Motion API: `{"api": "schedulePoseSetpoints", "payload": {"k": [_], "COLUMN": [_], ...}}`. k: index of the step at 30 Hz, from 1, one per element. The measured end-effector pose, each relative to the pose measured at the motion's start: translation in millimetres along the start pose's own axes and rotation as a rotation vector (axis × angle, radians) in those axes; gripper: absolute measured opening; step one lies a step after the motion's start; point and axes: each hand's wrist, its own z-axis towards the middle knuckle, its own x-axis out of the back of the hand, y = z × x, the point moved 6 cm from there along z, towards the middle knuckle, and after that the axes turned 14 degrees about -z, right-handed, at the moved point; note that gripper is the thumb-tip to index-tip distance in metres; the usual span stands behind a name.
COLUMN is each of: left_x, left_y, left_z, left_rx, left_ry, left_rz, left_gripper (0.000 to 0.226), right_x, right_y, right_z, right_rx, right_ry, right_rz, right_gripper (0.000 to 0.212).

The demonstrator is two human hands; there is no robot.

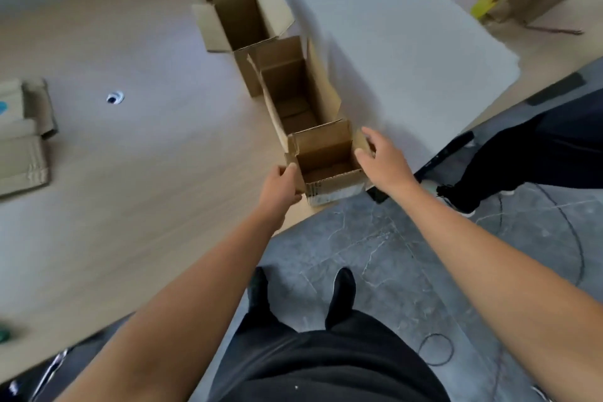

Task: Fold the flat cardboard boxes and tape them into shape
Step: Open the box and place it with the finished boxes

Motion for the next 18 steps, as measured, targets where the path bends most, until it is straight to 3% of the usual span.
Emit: {"api": "schedulePoseSetpoints", "payload": {"k": [5,8,10,15,18], "left_x": [10,10,2,-12,-21], "left_y": [-6,-16,-24,-31,-26], "left_z": [-9,-15,-14,-13,-13], "left_rx": [-0.066,-0.060,-0.055,-0.036,-0.025], "left_ry": [0.048,0.035,0.010,-0.029,-0.071], "left_rz": [0.049,0.067,0.081,0.033,-0.001], "left_gripper": [0.027,0.041,0.047,0.034,0.045], "right_x": [-1,-12,-21,-27,-16], "right_y": [-31,-29,-22,-20,-22], "right_z": [-26,-39,-44,-40,-35], "right_rx": [0.252,0.176,0.110,0.059,0.061], "right_ry": [0.059,0.096,0.080,-0.010,-0.010], "right_rz": [-0.180,-0.323,-0.253,-0.116,-0.166], "right_gripper": [0.056,0.063,0.063,0.063,0.062]}}
